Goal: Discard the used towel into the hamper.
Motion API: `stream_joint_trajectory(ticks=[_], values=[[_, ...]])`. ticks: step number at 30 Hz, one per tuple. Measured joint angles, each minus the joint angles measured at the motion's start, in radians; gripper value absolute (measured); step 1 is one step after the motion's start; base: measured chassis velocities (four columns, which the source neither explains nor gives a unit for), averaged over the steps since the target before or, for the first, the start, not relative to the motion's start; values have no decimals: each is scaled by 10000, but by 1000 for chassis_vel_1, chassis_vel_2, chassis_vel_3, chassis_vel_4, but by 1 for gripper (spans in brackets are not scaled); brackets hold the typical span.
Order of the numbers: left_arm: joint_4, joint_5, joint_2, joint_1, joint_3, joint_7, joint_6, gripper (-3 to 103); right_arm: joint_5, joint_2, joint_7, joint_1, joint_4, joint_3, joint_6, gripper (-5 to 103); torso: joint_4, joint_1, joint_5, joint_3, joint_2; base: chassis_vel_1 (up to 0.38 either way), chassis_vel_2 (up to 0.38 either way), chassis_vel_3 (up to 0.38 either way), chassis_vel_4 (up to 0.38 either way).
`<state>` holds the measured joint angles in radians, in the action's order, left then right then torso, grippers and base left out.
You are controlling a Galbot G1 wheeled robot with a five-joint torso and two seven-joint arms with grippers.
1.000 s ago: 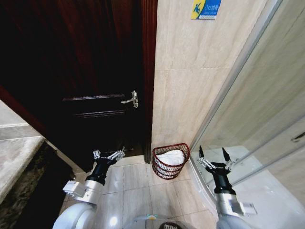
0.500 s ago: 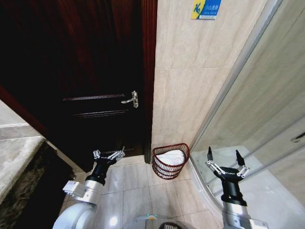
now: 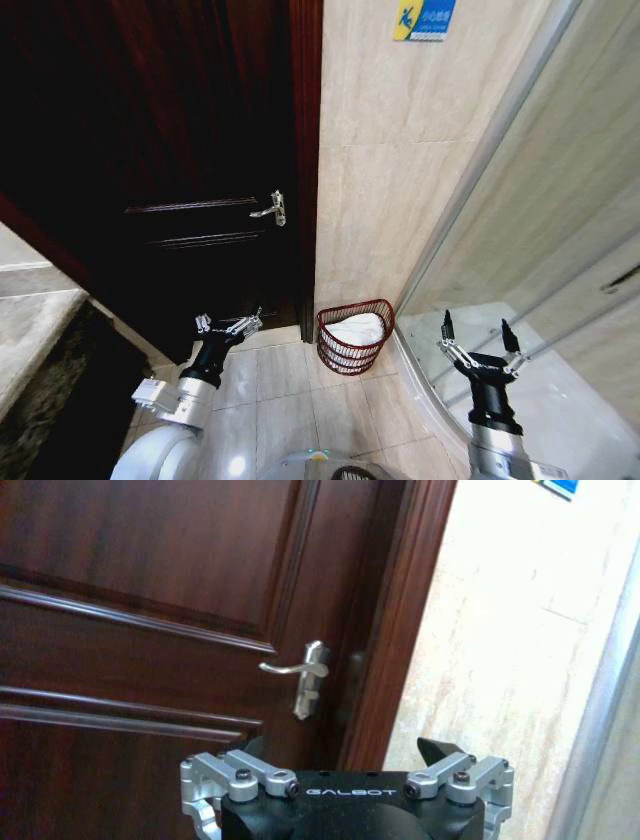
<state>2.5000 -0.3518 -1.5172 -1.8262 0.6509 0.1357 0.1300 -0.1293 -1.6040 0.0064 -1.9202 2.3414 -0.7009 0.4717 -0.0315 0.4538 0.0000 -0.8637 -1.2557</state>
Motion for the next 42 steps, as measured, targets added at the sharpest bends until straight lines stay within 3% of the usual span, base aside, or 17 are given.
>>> stream_joint_trajectory(ticks=[24,42], values=[[0,0,0,0,0,0,0,100,-135,7,-393,147,1,26,67,100,2,0,0,0,0,-94,-101,-95,-100],[0,0,0,0,0,0,0,100,-52,33,-233,444,-53,94,-18,100,1,0,0,0,0,-126,-130,-125,-123]])
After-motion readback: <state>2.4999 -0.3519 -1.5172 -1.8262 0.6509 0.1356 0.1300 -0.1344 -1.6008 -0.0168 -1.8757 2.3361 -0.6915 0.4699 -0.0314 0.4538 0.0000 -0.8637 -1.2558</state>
